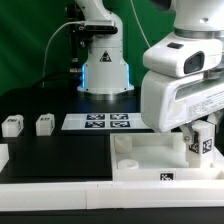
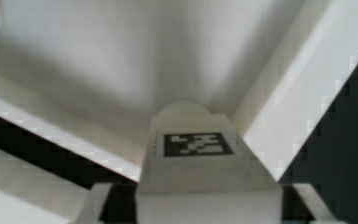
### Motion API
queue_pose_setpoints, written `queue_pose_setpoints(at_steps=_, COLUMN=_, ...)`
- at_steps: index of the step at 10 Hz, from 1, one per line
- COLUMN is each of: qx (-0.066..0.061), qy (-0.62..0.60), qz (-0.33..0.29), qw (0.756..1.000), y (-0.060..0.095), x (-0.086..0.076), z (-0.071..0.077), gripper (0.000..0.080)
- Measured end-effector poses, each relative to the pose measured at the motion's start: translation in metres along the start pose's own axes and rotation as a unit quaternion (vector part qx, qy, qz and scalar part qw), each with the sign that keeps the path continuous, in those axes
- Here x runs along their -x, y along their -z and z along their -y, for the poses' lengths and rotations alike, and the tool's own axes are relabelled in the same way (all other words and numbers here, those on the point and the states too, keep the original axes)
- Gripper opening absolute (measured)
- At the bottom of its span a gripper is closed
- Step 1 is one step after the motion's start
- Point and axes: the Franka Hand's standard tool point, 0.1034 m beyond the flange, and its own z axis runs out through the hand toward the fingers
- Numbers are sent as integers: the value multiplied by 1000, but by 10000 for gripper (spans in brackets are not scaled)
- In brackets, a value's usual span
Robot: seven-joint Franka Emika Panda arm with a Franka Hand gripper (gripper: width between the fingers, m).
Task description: Assemble one leg
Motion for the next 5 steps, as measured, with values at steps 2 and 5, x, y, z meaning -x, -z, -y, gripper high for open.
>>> queue_pose_setpoints(at_steps=2, qx=-1, qy=-101, qz=-1, qw=995, y=0, x=-1, z=1, gripper=292)
queue_pose_setpoints(at_steps=5, qx=0, qy=-273, qz=-2, qw=962, y=0, x=-2, z=3, gripper=293)
